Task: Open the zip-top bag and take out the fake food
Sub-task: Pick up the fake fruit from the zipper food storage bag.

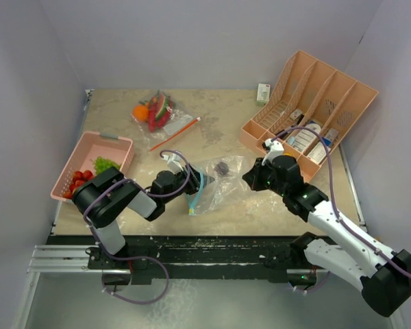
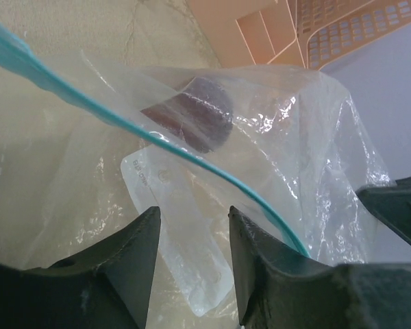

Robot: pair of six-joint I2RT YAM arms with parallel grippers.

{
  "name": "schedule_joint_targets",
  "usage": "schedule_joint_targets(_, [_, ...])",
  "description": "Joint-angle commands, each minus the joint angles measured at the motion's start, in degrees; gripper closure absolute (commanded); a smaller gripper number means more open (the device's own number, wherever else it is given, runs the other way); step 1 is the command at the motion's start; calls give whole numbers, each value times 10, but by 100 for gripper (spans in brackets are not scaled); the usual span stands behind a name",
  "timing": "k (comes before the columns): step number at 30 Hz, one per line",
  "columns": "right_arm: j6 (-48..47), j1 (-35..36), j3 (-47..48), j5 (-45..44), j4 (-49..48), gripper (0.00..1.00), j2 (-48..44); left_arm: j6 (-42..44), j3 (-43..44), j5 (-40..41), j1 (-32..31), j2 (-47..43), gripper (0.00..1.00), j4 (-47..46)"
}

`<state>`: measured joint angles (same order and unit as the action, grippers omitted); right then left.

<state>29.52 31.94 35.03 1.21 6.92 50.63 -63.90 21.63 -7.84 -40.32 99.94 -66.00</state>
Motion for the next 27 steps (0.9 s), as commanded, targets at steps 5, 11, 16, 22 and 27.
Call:
schedule_joint_targets(5, [-7,110,45,-70,12,100,-18,1,-5,35,-5,1,46,-49])
schedule_joint_targets(11, [22,133,43,-186,80,100,-39,1,-1,34,-8,28,23,-76])
schedule_joint_targets(16, [60,131,10,-159,68,92,-14,10,-1,33,-10,25,20,-72])
schedule_joint_targets(22, [75,131,17,-174,67,37,10,31,4,42,-14,-13,32,-18])
schedule_joint_targets(27, [57,113,49,-192,71,27,26,52,13,53,-20,-43,41,37])
